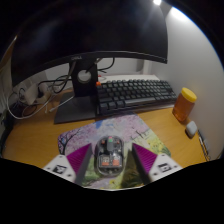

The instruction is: Arrange mouse

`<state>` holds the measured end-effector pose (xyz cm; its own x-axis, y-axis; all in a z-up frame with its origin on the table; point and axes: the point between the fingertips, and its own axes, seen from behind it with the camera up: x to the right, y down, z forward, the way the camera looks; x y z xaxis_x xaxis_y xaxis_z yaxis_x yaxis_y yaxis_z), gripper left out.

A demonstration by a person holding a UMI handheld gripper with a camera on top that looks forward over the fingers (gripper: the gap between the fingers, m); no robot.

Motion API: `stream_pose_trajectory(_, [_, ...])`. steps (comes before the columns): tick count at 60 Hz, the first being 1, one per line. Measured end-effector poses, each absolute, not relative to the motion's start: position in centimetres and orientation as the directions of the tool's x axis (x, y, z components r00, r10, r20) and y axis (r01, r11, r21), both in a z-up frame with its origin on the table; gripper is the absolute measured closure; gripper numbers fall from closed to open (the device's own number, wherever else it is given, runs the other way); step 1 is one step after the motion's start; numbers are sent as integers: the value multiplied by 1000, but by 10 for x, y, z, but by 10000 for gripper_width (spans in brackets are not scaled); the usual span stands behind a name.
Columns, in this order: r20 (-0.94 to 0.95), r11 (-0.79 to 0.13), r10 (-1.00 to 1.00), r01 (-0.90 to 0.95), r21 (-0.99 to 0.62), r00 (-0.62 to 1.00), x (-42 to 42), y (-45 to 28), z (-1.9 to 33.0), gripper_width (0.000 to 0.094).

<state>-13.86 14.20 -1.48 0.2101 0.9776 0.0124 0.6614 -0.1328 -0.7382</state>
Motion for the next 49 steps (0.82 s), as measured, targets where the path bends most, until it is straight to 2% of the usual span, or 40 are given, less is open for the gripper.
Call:
stream_pose_trajectory(1, [11, -138, 977, 665, -734, 215, -137, 143, -14, 57])
stream_pose_trajectory(2, [10, -144, 975, 666, -732, 221, -135, 143, -11, 55])
stream_pose_trajectory(4, [5, -157, 972, 668, -728, 234, -129, 142, -4, 86])
stream_pose_trajectory(11, [-11, -176, 970, 664, -727, 244, -93, 119, 37, 79])
stream_pose_trajectory(26, [-7, -111, 989, 715, -691, 147, 31, 31, 114, 86])
stream_pose_trajectory(36, [-19, -65, 997, 726, -684, 71, 82, -6, 136, 84])
stream_pose_trajectory(42, [-36, -67, 998, 722, -688, 58, 95, -11, 142, 84])
stream_pose_trajectory(49, [15, -27, 998, 702, -712, 54, 96, 3, 147, 86])
